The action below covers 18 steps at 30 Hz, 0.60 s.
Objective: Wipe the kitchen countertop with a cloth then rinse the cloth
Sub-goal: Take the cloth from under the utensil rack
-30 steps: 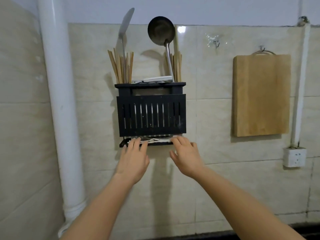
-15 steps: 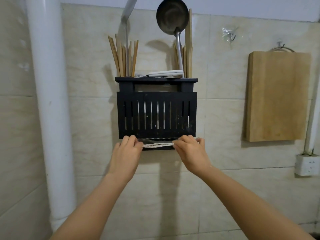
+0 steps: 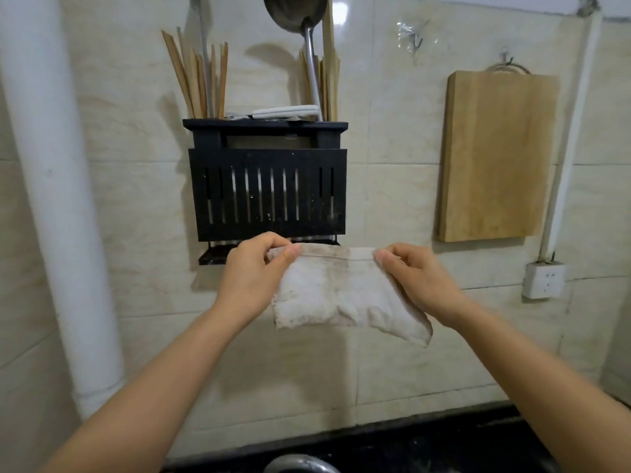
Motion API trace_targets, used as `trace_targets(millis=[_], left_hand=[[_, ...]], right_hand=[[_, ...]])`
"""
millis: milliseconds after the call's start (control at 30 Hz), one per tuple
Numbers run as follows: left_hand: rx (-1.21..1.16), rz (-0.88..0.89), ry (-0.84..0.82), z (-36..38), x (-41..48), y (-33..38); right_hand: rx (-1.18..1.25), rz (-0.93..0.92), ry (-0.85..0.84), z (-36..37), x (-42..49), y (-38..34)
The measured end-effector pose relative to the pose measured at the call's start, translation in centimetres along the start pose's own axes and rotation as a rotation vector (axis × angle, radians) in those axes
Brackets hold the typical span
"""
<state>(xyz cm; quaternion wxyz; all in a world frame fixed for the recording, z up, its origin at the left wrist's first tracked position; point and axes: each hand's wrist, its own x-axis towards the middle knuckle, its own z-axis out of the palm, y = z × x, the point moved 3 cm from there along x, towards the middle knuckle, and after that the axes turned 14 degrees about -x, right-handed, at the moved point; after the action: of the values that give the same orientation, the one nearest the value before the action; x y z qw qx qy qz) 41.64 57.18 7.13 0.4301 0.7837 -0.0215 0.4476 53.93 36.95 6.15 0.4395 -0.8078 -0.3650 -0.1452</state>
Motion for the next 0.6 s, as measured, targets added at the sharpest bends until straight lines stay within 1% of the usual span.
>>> trace_targets(millis=[67, 133, 200, 233, 300, 400, 467, 533, 600], left_hand=[[-0.053, -0.069, -0.08, 2.5, -1.9, -0.7], [-0.093, -0.143, -0.187, 5.4, -4.3, -1.5], [-0.104, -0.229, -0.294, 8.7, -6.8, -2.0], [-0.099, -0.253, -0.342, 10.6, -8.1, -1.8], [-0.116, -0.294, -0.427, 14.6, -10.6, -0.7], [-0.157, -0.333, -0.575, 21.4, -14.8, 2.6], [-0.182, -0.317, -0.679, 25.8, -18.2, 5.7], [-0.228, -0.293, -0.783, 29.5, -22.5, 9.1], [-0.3, -0.301, -0.891, 32.6, -27.5, 12.6]], right_hand=[[0.075, 0.134, -0.185, -1.2, -3.5, 2.8], [0.069, 0.278, -0.355, -2.3, -7.3, 6.3], [0.091, 0.454, -0.446, -3.4, -11.4, 9.7], [0.107, 0.542, -0.456, -4.0, -13.4, 11.1], [0.128, 0.701, -0.418, -5.3, -17.4, 13.0], [0.235, 0.906, -0.282, -7.7, -23.3, 15.2], [0.365, 1.007, -0.164, -9.8, -27.4, 16.3], [0.527, 1.109, -0.004, -12.1, -31.7, 17.5], [0.667, 1.195, 0.122, -14.8, -36.4, 18.5]])
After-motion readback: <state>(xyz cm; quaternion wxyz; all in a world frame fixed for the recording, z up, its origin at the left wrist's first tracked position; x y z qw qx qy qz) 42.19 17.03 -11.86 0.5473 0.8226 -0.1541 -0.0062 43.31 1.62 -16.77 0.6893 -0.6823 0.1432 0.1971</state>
